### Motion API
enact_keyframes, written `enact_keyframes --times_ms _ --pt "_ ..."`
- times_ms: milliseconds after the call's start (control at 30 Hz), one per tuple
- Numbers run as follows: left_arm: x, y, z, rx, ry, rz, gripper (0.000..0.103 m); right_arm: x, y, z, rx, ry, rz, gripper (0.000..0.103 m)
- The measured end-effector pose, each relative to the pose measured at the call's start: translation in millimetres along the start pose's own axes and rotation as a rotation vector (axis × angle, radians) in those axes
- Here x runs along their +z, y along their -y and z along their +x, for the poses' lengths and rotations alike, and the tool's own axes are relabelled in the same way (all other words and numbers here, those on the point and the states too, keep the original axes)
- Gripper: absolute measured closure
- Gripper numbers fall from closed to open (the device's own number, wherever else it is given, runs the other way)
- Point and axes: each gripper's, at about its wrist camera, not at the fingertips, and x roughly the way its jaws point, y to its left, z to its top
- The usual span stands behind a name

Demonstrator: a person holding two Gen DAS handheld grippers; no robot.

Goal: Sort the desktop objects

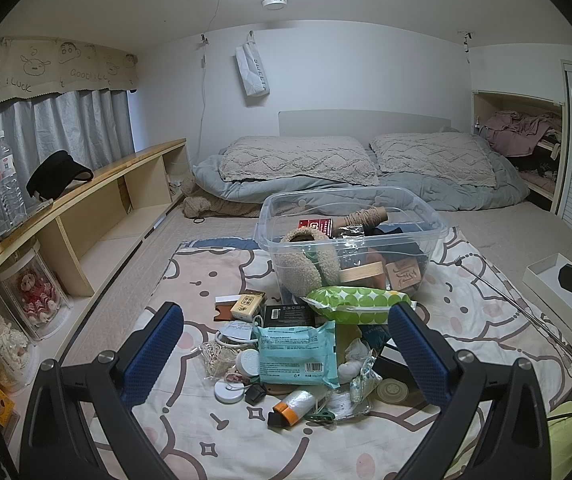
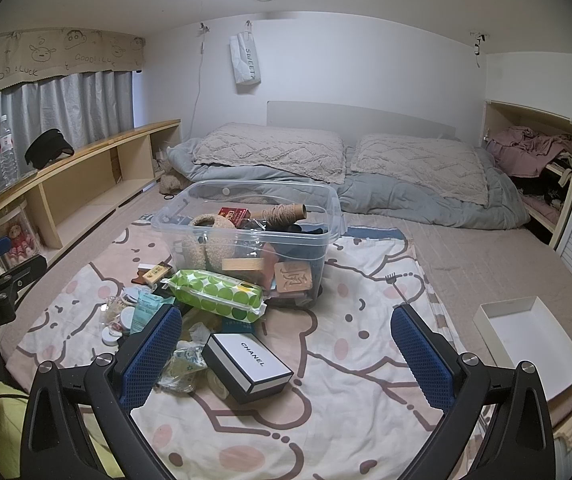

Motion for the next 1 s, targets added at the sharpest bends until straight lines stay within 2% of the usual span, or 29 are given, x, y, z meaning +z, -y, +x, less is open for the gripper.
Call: enact_keyframes --times_ms 600,1000 --pt "0 -1 0 -0.001 0.001 -0.005 0.0 -3 3 1 -0.005 -0.001 0.002 0.0" --pt "-3 -47 -12 0.025 0.018 -0.166 0.0 -5 26 -11 0.002 0.004 0.077 0.0"
